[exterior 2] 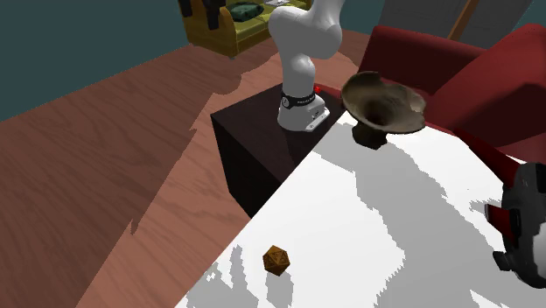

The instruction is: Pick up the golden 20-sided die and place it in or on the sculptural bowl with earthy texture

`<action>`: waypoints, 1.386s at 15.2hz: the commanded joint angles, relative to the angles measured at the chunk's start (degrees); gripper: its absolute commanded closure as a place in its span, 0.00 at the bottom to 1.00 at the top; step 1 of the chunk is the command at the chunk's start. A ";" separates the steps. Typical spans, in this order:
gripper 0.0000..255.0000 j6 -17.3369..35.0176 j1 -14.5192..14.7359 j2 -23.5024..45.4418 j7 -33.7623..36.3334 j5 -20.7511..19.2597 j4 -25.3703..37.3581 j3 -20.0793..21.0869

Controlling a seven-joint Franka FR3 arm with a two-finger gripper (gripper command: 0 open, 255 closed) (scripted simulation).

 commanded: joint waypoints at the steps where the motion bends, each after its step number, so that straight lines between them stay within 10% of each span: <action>1: 0.00 0.00 0.00 0.00 0.00 0.00 0.00 0.00; 21: 0.00 20.73 7.67 26.23 19.01 8.25 5.00 19.15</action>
